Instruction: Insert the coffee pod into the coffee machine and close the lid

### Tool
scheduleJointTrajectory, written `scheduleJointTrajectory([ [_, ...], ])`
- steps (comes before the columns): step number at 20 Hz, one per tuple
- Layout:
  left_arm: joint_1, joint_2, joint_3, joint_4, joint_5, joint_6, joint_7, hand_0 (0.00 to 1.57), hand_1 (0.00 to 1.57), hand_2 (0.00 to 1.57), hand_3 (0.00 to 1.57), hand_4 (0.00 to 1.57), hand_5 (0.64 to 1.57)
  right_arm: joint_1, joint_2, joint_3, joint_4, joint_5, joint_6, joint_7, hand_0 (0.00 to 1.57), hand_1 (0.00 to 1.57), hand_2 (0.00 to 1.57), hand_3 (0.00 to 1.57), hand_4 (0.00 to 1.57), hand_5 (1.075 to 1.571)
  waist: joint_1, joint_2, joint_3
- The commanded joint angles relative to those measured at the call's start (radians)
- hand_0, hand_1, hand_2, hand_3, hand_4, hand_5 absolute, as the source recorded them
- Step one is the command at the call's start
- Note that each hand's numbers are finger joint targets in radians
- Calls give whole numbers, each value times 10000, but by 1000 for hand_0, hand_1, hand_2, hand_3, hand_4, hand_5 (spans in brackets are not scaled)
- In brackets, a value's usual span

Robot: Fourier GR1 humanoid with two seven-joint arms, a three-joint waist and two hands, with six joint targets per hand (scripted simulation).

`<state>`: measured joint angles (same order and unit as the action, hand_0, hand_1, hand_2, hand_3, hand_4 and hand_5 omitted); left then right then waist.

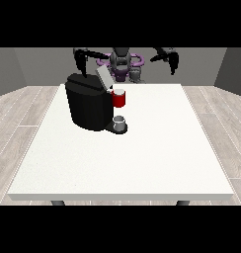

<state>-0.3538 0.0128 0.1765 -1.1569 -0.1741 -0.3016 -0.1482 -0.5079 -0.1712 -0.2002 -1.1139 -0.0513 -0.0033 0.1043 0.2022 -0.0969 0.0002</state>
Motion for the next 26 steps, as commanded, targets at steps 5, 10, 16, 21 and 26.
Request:
scheduleJointTrajectory([
  [5,571,374,-67,-1671,506,24,669,0,0,0,0,360,1571,-700,120,533,381,77,352,-52,0,0,0,0,0,1571,-266,587,0],
  [10,905,561,-18,-2129,655,297,554,0,0,0,0,376,1571,-1392,1,568,700,119,355,154,0,0,0,0,0,1571,-468,978,-2],
  [16,1604,275,-642,-2869,383,473,808,0,0,0,0,312,1571,-1443,633,930,1128,624,-350,-495,0,0,0,0,79,1571,-50,969,-1],
  [21,950,509,-495,-3054,515,675,1188,0,0,0,0,348,1571,-2338,-226,693,1556,645,244,-896,0,0,0,0,127,1571,-188,1699,0],
  [26,1127,531,-547,-2866,486,636,722,0,0,0,0,372,1571,-2910,18,1148,1458,1065,18,-707,0,0,0,0,119,1571,57,1888,-3],
])
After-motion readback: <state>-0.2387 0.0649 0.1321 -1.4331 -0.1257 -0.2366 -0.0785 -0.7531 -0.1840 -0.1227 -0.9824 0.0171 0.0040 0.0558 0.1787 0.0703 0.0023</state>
